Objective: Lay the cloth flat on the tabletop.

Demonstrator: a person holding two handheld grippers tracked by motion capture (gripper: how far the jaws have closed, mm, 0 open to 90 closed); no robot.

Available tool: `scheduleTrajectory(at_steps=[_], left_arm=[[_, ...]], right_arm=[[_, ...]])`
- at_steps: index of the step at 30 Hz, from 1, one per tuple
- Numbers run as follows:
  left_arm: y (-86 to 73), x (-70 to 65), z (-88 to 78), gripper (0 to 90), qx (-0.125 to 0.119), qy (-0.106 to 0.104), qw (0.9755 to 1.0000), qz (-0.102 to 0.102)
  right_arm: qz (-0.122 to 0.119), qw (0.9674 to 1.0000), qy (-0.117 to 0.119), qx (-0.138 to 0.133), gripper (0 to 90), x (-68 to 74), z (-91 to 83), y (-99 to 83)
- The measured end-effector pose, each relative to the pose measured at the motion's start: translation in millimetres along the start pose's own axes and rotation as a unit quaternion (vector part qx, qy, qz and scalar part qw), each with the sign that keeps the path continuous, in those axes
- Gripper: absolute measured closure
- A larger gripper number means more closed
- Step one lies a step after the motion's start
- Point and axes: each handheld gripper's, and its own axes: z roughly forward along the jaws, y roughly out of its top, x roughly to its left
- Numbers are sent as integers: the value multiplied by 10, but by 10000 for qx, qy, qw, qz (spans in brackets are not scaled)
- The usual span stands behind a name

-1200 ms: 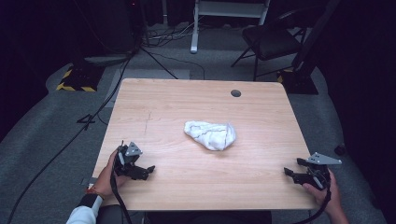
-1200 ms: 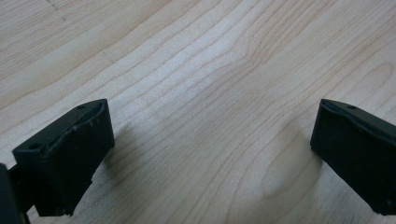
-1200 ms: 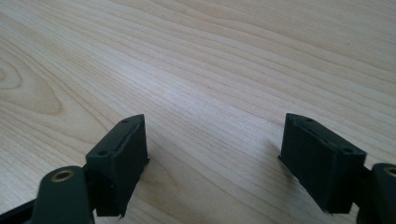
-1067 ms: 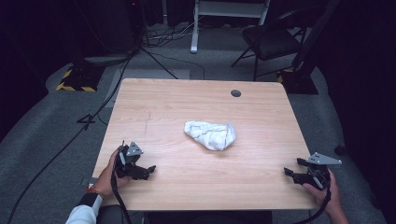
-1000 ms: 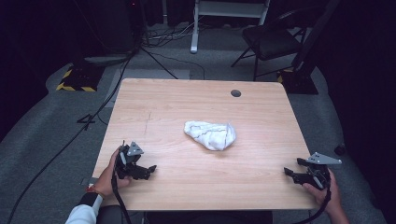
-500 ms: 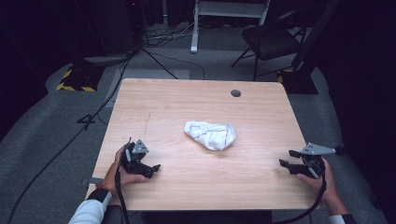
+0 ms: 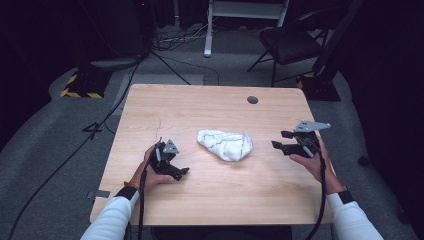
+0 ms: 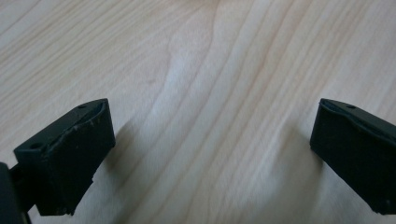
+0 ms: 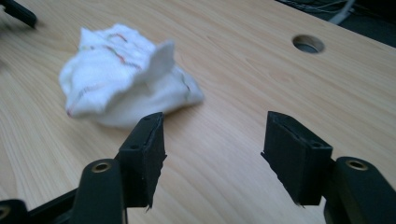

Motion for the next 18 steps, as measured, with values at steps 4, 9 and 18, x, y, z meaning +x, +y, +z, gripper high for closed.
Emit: scheduleTrajectory(at_steps=[4,9,18], left_arm=[[91,22,79,1,-6,-13,10000,26],[195,46,168,3,-1,-35,10000,42],[298,60,255,3,9,-98,9999,101]], right_arm=[[-85,9999,113,2,388,80,259,188],[-188,9996,211,2,390,172,476,306],[-417,9986,305,98,406,366,755,441]])
